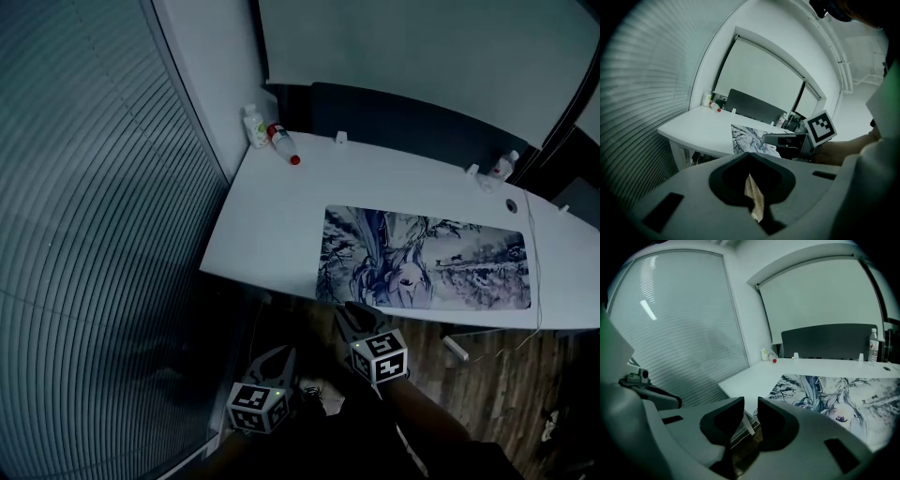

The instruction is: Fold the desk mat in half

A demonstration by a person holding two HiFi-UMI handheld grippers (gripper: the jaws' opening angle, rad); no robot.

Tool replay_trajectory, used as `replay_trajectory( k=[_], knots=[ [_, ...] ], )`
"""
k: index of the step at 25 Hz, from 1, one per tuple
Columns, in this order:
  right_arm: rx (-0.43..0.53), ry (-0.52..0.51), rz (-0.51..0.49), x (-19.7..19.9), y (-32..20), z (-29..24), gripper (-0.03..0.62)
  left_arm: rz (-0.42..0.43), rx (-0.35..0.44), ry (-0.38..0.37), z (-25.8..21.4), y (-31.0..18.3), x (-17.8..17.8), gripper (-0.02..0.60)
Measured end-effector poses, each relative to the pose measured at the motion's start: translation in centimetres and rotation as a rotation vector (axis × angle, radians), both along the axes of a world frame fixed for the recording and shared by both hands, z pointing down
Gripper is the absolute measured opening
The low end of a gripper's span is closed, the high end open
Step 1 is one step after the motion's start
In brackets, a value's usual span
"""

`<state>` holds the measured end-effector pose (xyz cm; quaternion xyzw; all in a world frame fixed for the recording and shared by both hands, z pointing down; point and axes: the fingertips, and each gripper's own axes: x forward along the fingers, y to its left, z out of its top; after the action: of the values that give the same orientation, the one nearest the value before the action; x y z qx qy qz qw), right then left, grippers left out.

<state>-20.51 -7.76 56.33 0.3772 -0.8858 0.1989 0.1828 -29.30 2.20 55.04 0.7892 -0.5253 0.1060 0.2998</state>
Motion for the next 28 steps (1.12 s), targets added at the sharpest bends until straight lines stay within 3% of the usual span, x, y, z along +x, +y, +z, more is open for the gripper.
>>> replay_trajectory(
  k=[4,14,22,28],
  knots=[
    [-0.021,0.031,-0.036,-0.8,-1.5,1.9,0.084,-0.008,-0.004,-0.012,0.3,-0.4,0.3,0.006],
    [-0.114,0.164,-0.140,-2.9,-4.1,8.3,0.163,-0.053,-0.042,-0.022,1.7,-0.3,0.2,0.006],
    [-0.094,0.290,-0.220,-3.8,-5.0,11.5,0.189,-0.108,-0.089,-0.027,2.8,0.4,-0.8,0.006],
    [-0.067,0.328,-0.222,-4.0,-5.3,11.8,0.190,-0.135,-0.113,-0.022,3.6,0.5,-1.1,0.006]
  ],
)
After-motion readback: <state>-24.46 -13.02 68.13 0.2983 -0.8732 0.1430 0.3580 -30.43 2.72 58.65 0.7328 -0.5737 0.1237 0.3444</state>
